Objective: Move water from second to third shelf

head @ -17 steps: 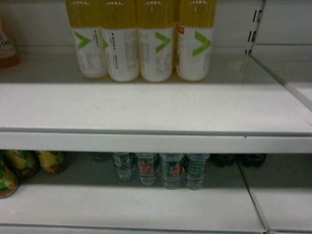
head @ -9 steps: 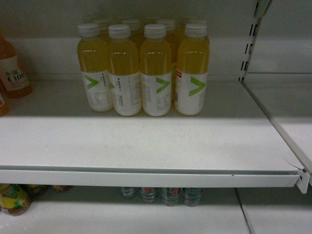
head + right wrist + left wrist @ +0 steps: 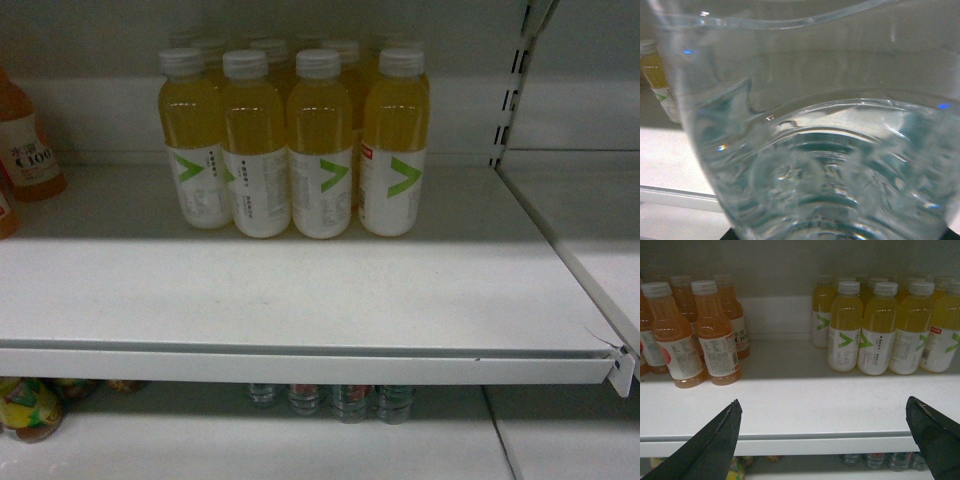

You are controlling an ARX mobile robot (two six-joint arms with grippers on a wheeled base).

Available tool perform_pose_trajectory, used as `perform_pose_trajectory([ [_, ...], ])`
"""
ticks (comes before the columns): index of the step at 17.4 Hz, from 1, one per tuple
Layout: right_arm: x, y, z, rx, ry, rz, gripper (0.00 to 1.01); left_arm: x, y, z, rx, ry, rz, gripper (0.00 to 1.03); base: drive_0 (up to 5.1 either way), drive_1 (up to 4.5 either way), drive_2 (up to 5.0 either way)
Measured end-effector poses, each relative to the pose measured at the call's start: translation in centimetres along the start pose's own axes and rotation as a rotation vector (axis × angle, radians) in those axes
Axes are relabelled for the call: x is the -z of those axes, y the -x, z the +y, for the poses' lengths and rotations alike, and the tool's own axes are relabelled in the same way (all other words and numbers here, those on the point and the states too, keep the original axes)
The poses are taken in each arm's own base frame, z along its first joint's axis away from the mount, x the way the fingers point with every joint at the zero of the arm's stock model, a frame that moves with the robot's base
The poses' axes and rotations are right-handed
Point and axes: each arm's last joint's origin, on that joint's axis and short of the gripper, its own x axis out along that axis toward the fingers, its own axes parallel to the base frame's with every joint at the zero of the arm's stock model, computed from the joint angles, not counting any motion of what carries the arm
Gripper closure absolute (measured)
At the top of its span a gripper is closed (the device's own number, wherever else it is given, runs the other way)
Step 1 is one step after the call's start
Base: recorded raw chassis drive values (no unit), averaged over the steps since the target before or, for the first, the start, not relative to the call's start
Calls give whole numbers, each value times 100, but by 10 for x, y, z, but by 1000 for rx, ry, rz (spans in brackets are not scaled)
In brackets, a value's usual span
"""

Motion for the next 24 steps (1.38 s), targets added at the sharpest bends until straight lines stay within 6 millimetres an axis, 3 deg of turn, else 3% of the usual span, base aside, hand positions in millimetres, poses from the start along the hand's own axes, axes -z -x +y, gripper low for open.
perform_pose_trajectory([
  [24, 0, 0, 0, 4, 1, 1, 60, 0, 0, 0, 0, 0, 1, 5, -468, 245, 245],
])
